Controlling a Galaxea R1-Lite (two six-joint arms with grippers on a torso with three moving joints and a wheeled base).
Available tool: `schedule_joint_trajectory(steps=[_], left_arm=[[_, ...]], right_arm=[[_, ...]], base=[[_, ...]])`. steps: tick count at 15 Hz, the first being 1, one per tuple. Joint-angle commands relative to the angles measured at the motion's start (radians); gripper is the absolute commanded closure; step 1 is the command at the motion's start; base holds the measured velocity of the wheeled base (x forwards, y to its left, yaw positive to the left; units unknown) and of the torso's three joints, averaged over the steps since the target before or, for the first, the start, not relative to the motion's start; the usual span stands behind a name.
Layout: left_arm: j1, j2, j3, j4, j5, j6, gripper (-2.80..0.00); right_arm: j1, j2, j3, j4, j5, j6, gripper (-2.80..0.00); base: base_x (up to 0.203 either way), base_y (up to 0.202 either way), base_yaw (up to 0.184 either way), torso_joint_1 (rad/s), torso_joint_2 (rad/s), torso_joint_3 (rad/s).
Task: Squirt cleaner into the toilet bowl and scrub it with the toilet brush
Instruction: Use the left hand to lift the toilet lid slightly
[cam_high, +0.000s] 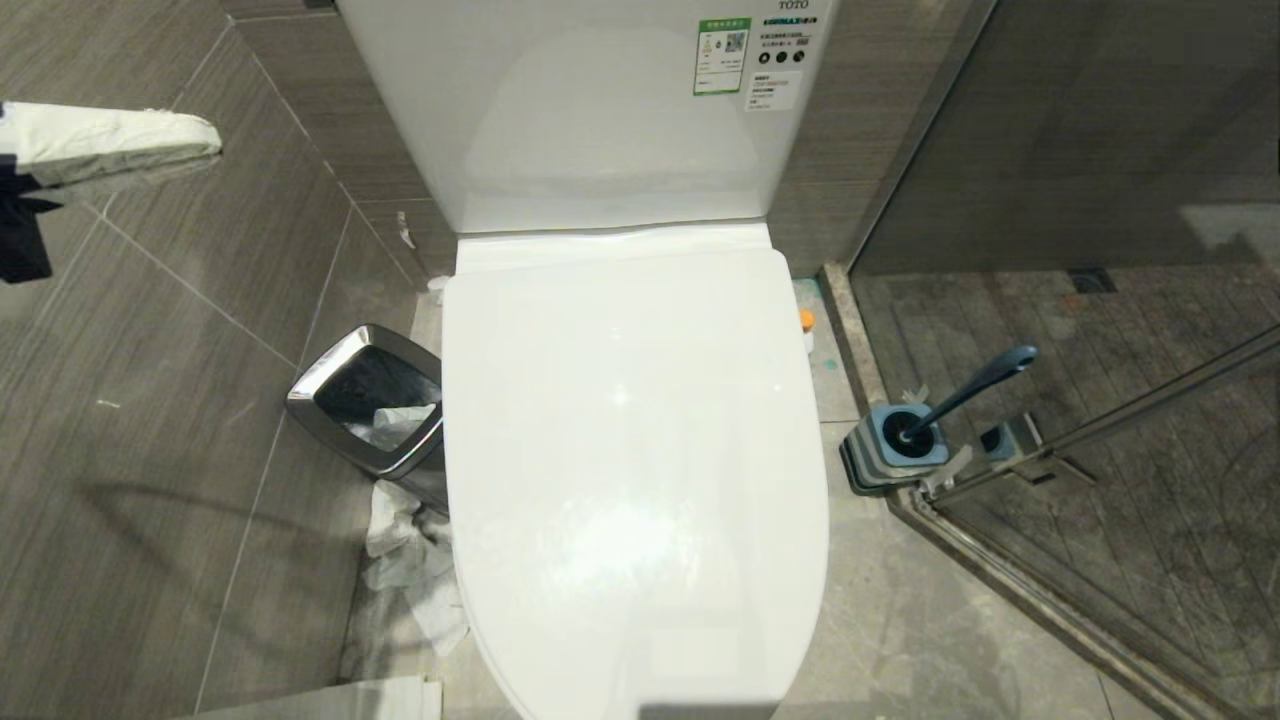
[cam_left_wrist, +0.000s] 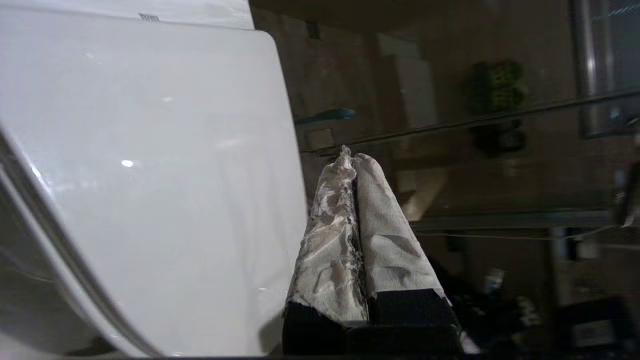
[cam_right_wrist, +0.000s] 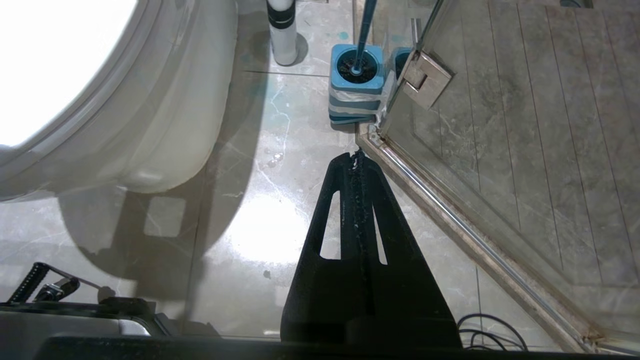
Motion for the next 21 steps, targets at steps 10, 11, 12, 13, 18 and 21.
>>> schedule_joint_trajectory(steps=[10,11,12,13,18,21], left_arm=[[0.036,0.135,0.177,-0.368,-0.005,-0.271,0.00],[0.043,0.099,0.217,-0.369,-0.001,-0.269,0.00],[0.050,0.059,0.250,-0.367,-0.001,-0.267,0.00],[0.055,0.033,0.273,-0.364,-0.002,-0.267,0.00],[0.062,0.016,0.324,-0.372,-0.014,-0.252,-2.80],[0.061,0.065,0.382,-0.376,-0.081,-0.106,-2.80]], right_arm=[[0.001,0.001,0.000,0.000,0.000,-0.001,0.00],[0.001,0.001,0.000,0.000,0.000,-0.001,0.00],[-0.001,0.001,0.000,0.000,0.000,-0.001,0.00],[0.001,0.001,0.000,0.000,0.000,-0.001,0.00],[0.001,0.001,0.002,0.000,0.000,-0.001,0.00],[0.000,0.001,0.000,0.000,0.000,-0.001,0.00]], base=[[0.000,0.000,0.000,0.000,0.00,0.000],[0.000,0.000,0.000,0.000,0.00,0.000],[0.000,0.000,0.000,0.000,0.00,0.000],[0.000,0.000,0.000,0.000,0.00,0.000],[0.000,0.000,0.000,0.000,0.00,0.000],[0.000,0.000,0.000,0.000,0.00,0.000]])
